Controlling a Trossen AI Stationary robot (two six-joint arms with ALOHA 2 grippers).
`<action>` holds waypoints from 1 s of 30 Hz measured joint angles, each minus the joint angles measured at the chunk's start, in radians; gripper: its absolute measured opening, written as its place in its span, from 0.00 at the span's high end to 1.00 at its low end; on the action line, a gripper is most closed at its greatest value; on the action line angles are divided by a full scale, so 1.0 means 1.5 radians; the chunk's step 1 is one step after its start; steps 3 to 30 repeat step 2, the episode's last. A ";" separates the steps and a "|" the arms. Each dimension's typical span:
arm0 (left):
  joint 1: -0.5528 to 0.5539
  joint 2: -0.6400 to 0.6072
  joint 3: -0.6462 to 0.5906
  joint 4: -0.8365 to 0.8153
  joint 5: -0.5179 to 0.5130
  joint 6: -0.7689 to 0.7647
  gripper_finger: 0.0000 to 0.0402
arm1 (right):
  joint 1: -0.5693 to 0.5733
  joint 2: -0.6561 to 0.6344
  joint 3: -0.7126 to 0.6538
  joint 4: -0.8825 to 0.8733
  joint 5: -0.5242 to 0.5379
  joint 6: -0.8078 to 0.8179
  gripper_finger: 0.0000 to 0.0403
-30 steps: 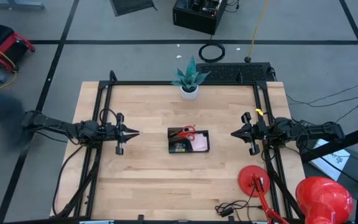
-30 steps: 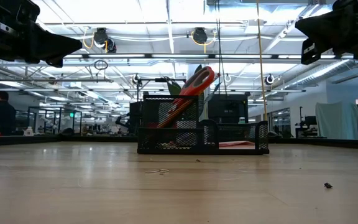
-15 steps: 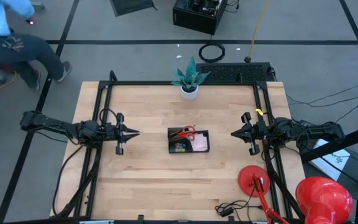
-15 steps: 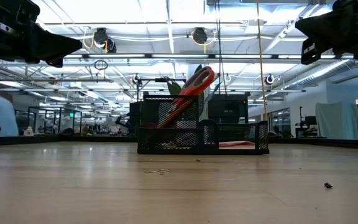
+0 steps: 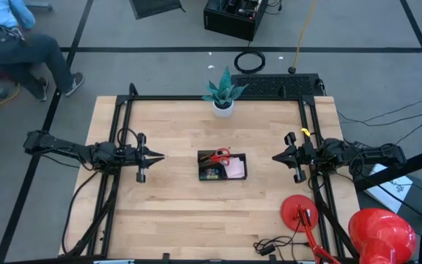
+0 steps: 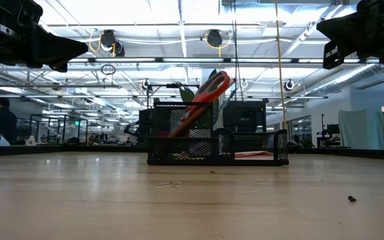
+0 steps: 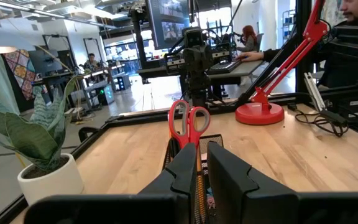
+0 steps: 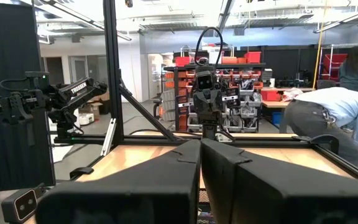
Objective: Pick and place office supplies into organizer
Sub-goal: Return to Home Position
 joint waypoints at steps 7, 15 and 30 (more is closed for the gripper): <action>0.000 0.000 0.000 0.000 0.000 0.000 0.88 | 0.000 0.000 0.000 0.000 0.000 0.000 0.98; 0.000 0.000 0.000 0.000 0.000 0.000 0.88 | 0.000 0.000 0.000 0.000 0.000 0.000 0.98; 0.000 0.000 0.000 0.000 0.000 0.000 0.88 | 0.000 0.000 0.000 0.000 0.000 0.000 0.98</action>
